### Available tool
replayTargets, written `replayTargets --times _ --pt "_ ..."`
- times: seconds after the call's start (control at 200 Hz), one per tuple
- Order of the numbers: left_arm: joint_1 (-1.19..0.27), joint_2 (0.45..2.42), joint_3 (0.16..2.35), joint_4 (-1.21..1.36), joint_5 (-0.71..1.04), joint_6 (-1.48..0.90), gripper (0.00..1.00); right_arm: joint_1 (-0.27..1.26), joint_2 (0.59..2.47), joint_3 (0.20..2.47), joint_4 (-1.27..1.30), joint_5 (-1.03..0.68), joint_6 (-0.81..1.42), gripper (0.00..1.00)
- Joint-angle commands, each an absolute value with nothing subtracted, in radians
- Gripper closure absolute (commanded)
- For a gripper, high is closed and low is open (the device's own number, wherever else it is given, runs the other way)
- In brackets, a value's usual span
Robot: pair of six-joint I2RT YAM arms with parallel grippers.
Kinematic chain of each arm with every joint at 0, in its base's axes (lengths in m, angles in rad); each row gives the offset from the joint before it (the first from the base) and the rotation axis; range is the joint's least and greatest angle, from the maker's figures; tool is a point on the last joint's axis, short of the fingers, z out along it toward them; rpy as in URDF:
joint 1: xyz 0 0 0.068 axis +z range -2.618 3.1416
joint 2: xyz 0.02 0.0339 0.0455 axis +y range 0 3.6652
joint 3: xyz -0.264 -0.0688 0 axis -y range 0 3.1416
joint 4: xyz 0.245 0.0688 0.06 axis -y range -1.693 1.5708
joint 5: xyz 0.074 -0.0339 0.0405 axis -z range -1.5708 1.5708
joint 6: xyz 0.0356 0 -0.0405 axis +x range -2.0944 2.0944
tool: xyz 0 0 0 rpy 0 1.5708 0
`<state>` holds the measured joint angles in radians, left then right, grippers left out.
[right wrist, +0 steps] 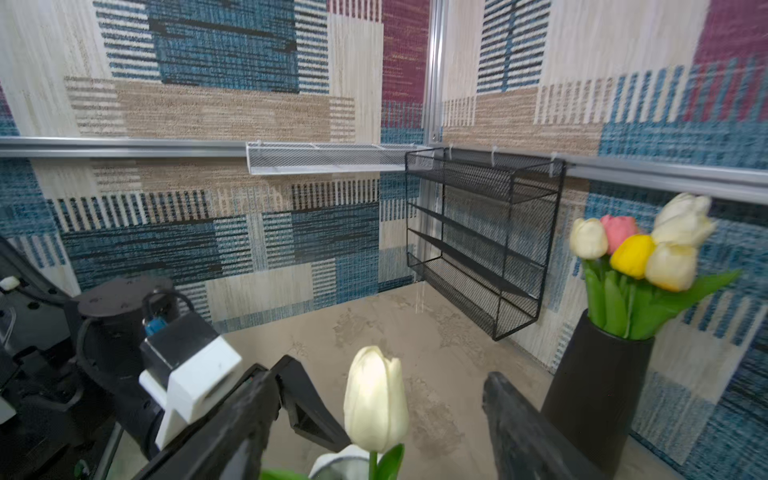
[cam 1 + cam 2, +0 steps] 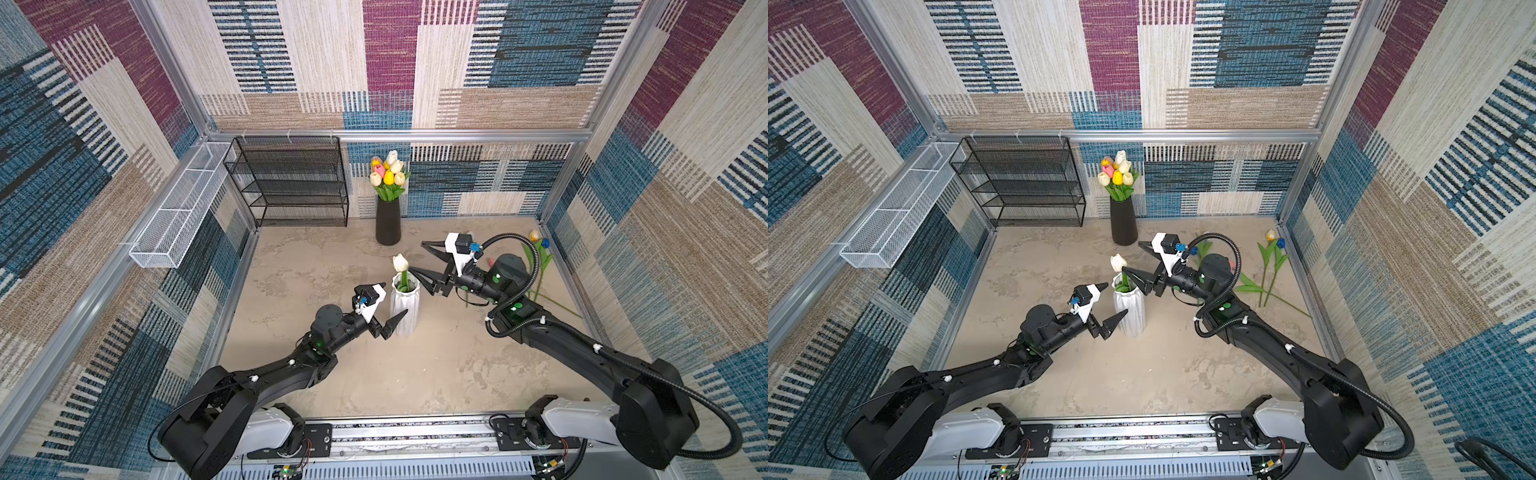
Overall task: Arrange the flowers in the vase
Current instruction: 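Carry the white tulip over the white vase and lower its stem in, then open the right gripper and move it back to the loose tulips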
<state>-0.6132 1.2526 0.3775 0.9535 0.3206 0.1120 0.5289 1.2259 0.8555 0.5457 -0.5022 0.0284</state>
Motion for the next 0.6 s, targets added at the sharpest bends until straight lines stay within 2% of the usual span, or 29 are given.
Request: replayTargets --times 0.0,0.065,0.16,0.195,0.28,0.426,0.506,0.591 --pt "-0.612 1.239 0.373 0.996 0.325 0.118 0.04 0.461 1.238 0.943 0.32 -0.26 0.109 0.19" --pt "-0.612 1.232 0.373 0.993 0.331 0.118 0.04 0.362 1.333 1.051 0.126 -0.224 0.185 0.24" --pt "-0.614 1.223 0.375 0.982 0.346 0.12 0.04 0.216 1.5 1.161 -0.094 -0.261 0.239 0.52" --pt "-0.614 1.221 0.378 0.971 0.35 0.121 0.04 0.198 1.551 1.187 -0.161 -0.202 0.216 0.57" --pt "-0.613 1.212 0.375 0.948 0.356 0.124 0.04 0.179 1.666 1.243 -0.293 -0.04 0.149 0.63" --pt "-0.613 1.201 0.373 0.929 0.351 0.133 0.04 0.164 1.846 1.376 -0.525 0.035 0.005 0.69" --pt "-0.613 1.193 0.373 0.917 0.35 0.139 0.04 0.158 1.891 1.391 -0.594 0.088 -0.088 0.67" --pt "-0.612 1.195 0.371 0.923 0.348 0.141 0.04 0.128 1.902 1.379 -0.62 0.037 -0.192 0.62"
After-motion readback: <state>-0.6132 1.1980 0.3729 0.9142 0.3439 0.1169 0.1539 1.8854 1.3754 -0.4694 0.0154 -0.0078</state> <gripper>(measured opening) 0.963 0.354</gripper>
